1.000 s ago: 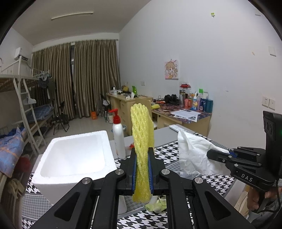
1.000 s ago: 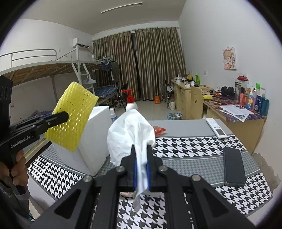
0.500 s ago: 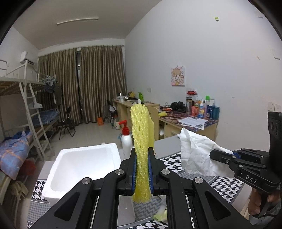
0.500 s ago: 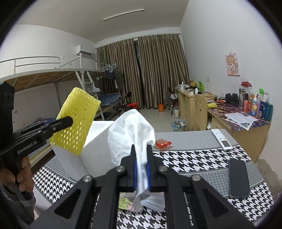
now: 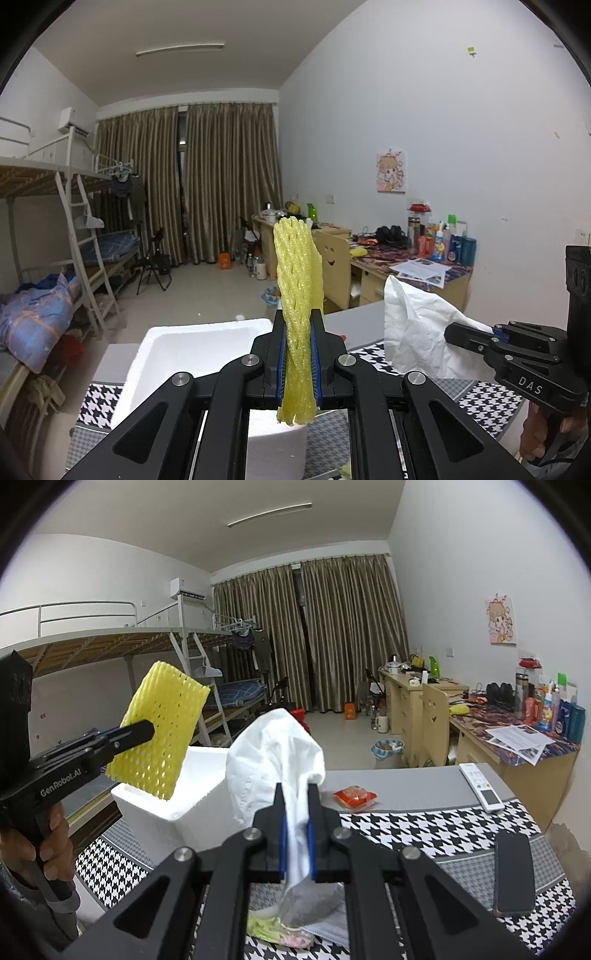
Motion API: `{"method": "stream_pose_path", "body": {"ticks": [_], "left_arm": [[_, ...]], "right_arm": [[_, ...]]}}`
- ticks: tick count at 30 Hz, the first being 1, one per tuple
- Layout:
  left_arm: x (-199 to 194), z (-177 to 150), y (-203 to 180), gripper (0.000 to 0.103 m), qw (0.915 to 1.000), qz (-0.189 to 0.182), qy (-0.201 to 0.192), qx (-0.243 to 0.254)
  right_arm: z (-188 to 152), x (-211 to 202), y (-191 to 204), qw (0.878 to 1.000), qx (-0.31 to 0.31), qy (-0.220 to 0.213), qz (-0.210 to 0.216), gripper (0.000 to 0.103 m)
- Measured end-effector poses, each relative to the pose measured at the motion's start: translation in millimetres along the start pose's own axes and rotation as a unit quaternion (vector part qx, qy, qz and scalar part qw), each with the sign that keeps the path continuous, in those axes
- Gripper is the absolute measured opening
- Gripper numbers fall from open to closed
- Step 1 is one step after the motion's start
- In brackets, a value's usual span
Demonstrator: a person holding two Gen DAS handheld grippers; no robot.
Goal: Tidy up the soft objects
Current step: 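Carry the yellow net and white tissue up over the white foam box, then open the left tool to drop the yellow net into the foam box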
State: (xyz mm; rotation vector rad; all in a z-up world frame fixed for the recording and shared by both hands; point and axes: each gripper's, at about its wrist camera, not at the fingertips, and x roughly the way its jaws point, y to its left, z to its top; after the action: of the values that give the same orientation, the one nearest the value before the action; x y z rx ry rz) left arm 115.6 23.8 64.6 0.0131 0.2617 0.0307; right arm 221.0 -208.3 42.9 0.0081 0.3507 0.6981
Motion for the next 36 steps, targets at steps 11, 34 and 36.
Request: {"method": "stream_pose_path", "body": {"ticks": [11,34,36], "left_arm": [[2.9,3.3,21.7,0.012,0.9994,0.033,-0.002,-0.009],[30.3,-4.5,48.4,0.012,0.9956,0.080,0.040,-0.029],[30.6,-5.7,50.3,0.012,0.9953,0.080,0.043,-0.032]], "right_arm": [[6.8,12.5,15.9,1.000,-0.005,-0.006,0.020,0.011],[15.4,31.9,40.1,0.999,-0.025,0.008,0.043,0.012],[15.7,32.8,40.3,0.999,-0.026,0.009,0.041,0.012]]}}
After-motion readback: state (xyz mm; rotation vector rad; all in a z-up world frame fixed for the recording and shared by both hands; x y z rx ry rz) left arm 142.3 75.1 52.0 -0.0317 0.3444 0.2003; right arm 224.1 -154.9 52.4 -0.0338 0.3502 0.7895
